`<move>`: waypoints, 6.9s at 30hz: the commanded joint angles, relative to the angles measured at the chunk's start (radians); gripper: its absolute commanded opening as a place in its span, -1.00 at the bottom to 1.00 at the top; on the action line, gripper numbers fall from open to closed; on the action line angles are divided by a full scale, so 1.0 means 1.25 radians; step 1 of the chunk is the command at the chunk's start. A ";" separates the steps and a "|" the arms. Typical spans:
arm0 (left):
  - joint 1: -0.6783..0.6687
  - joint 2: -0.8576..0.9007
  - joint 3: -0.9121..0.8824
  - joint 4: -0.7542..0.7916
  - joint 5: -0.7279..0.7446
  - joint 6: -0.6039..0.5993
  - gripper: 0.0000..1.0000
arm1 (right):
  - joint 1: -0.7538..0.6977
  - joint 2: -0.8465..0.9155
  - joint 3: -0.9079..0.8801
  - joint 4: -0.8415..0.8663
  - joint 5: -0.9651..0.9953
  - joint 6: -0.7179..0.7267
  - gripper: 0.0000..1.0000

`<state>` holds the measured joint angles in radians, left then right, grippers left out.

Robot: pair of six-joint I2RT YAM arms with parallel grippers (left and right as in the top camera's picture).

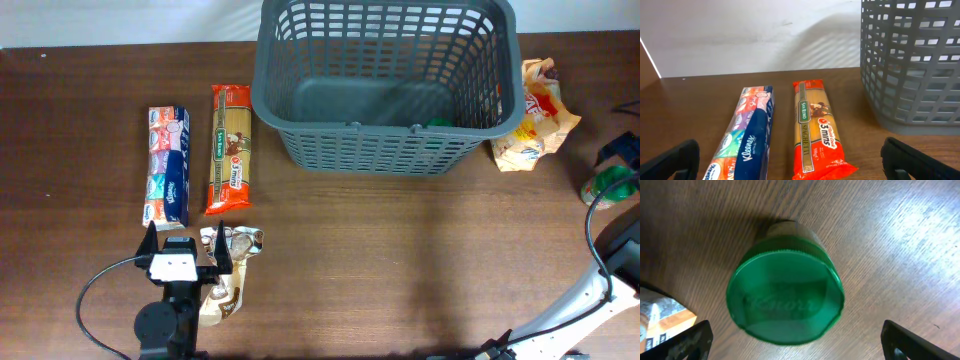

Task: Pack container
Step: 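Lower the right gripper onto the second jar and close on it, then lift the second jar and carry it over the basket, then lower the second jar into the basket and open the right gripper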

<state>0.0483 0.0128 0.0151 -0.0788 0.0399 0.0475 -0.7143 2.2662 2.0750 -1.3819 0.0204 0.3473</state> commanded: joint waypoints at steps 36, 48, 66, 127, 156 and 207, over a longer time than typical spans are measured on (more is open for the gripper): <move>0.005 -0.006 -0.005 -0.001 -0.005 -0.008 0.99 | 0.001 0.142 -0.006 0.080 -0.007 -0.066 0.98; 0.005 -0.006 -0.005 -0.001 -0.005 -0.008 0.99 | 0.001 0.142 -0.005 0.078 -0.008 -0.062 -0.92; 0.005 -0.006 -0.005 -0.001 -0.006 -0.008 0.99 | 0.020 0.035 0.633 -0.198 -0.140 -0.089 -0.92; 0.005 -0.006 -0.005 -0.001 -0.005 -0.008 0.98 | 0.650 0.110 0.421 0.012 0.015 -0.086 -0.92; 0.005 -0.006 -0.005 -0.001 -0.005 -0.008 0.98 | 0.649 0.255 0.421 -0.074 0.015 -0.105 -0.92; 0.005 -0.006 -0.005 -0.001 -0.005 -0.008 0.98 | 0.496 -0.023 0.853 -0.204 0.093 -0.034 0.98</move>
<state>0.0483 0.0128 0.0151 -0.0788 0.0399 0.0475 -0.0006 2.3150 3.1207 -1.6131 0.0799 0.2462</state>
